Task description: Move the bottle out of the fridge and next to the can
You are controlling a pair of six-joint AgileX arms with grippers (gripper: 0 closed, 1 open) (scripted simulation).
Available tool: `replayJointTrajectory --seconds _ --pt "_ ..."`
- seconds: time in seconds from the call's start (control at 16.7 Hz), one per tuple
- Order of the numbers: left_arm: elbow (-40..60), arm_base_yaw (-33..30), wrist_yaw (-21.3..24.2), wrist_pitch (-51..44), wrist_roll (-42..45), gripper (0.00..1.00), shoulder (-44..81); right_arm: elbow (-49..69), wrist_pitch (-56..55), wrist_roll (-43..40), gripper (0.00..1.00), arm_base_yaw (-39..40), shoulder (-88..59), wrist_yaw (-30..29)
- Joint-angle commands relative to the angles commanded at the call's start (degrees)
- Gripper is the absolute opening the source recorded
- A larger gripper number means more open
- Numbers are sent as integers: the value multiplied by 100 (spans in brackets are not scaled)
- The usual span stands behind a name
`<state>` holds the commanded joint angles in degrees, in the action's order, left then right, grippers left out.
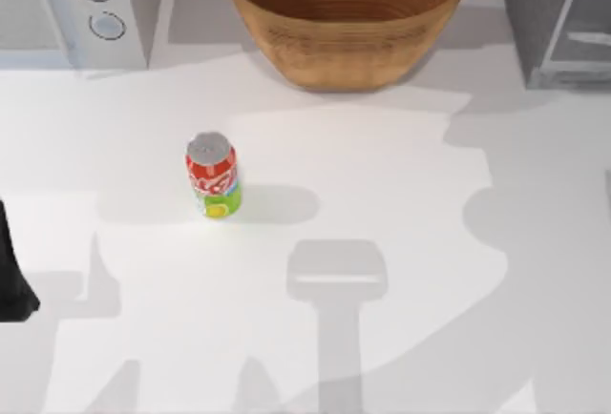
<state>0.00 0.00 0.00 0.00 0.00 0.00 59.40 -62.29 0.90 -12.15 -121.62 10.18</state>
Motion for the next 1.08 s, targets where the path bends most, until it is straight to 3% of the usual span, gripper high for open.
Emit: replayJointTrajectory --seconds 0.3,0.78,1.08 --pt "0 0 0 0 0 100 0 68 48 -1 100 32 -37 -19" --pt "0 0 0 0 0 100 0 1572 722 -8 100 122 -843 -133" --pt "0 0 0 0 0 100 0 1722 801 -9 100 134 -924 -146"
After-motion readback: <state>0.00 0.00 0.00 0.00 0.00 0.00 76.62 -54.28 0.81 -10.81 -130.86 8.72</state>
